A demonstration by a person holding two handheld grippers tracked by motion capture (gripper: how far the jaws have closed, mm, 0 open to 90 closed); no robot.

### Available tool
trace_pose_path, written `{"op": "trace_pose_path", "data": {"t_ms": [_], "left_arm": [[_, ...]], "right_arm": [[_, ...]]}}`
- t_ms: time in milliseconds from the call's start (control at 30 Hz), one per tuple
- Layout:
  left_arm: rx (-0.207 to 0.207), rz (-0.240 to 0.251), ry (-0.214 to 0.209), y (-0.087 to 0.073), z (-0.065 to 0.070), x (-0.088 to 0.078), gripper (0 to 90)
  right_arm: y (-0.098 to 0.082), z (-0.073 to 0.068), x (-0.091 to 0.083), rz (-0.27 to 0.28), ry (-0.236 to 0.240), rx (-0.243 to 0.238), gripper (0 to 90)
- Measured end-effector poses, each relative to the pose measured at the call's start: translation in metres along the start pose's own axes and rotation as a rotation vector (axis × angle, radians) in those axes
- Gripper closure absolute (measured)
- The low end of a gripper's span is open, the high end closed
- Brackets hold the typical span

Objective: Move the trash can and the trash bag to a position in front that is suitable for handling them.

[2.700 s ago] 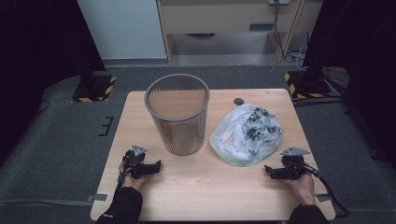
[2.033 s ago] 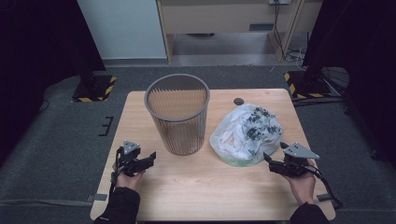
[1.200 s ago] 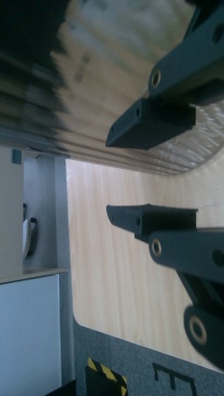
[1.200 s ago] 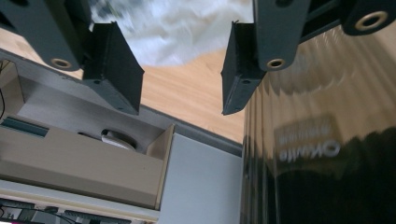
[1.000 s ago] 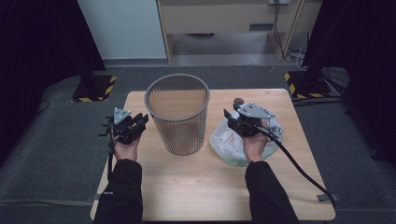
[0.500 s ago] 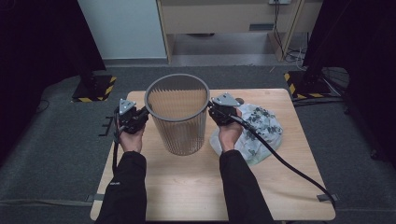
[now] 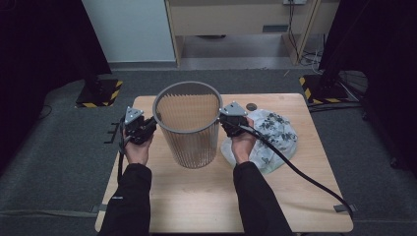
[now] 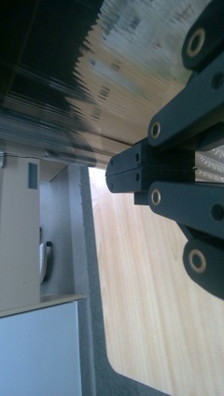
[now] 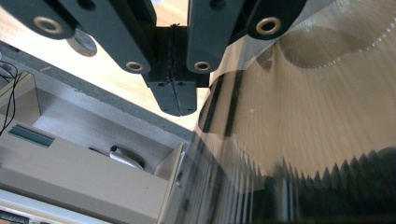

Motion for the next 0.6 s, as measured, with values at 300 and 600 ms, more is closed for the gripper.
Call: {"op": "trace_pose_path", "data": {"t_ms": [300, 600], "left_arm": [[0.020, 0.009, -0.010, -0.014, 0.034, -0.024, 90.0], [0.041, 0.022, -0.042, -0.025, 0.076, -0.036, 90.0]], "right_arm": [[-0.018, -0.001, -0.044, -0.004, 0.003, 0.031, 90.0], [-0.038, 0.012, -0.088, -0.017, -0.001, 0.057, 89.1]]}}
Point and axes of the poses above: each handheld gripper's, and its own axes: x roughly forward along the jaws, y roughly out of its top, z roughly to its right, the point moved 9 cm from there along x, roughly forward along the jaws, and after that the axes turned 1 degree about -y, right-handed, at the moved point
